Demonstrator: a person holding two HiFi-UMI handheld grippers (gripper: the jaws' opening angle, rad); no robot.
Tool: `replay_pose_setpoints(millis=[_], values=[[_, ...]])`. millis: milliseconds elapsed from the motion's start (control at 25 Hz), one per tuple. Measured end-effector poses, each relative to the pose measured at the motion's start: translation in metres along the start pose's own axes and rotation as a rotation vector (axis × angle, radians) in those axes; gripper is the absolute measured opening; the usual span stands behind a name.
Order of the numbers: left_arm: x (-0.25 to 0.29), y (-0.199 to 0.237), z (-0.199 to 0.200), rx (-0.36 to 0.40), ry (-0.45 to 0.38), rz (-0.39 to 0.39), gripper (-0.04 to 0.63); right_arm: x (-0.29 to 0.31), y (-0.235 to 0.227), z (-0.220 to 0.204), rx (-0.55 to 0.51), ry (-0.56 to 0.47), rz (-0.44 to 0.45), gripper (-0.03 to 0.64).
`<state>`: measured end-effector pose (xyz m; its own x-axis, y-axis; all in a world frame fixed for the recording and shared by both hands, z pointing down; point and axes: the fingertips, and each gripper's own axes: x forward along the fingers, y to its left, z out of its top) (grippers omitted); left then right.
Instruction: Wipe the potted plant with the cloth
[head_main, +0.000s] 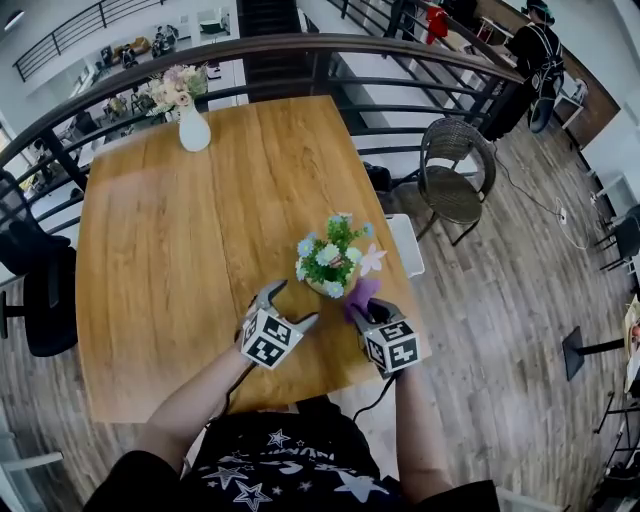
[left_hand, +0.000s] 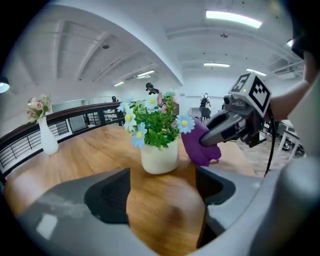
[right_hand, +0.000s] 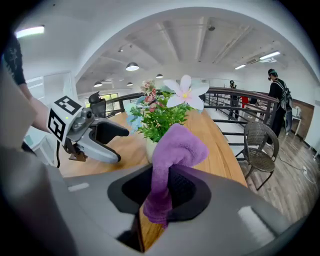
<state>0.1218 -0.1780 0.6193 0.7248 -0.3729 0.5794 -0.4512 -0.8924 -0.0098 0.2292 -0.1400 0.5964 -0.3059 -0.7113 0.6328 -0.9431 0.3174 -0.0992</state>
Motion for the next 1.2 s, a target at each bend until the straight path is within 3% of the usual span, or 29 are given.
replay_pose_setpoints(millis=[440, 640, 960, 1000, 1080, 1200], values=[[-0.080, -0.018, -0.019, 0.017, -0.118, -0.104, 0.417, -0.034, 0.083, -0.022, 0.051, -0.012, -0.096, 0.084], [-0.122, -0.036, -0.023, 0.004, -0.191, -0.212, 0.417, -0.053, 0.125, -0.028, 0.069, -0.037, -0.134, 0.084], [-0.173, -0.058, -0.053, 0.041, -0.205, -0.332, 0.417, -0.071, 0.191, -0.044, 0.123, -0.077, -0.189, 0.084], [-0.178, -0.060, -0.057, 0.042, -0.205, -0.335, 0.410, -0.073, 0.198, -0.047, 0.126, -0.075, -0.192, 0.084], [-0.187, -0.060, -0.064, 0.050, -0.204, -0.335, 0.334, -0.078, 0.210, -0.048, 0.134, -0.080, -0.203, 0.084], [-0.197, -0.060, -0.072, 0.055, -0.206, -0.346, 0.315, -0.088, 0.221, -0.048, 0.152, -0.105, -0.233, 0.084]])
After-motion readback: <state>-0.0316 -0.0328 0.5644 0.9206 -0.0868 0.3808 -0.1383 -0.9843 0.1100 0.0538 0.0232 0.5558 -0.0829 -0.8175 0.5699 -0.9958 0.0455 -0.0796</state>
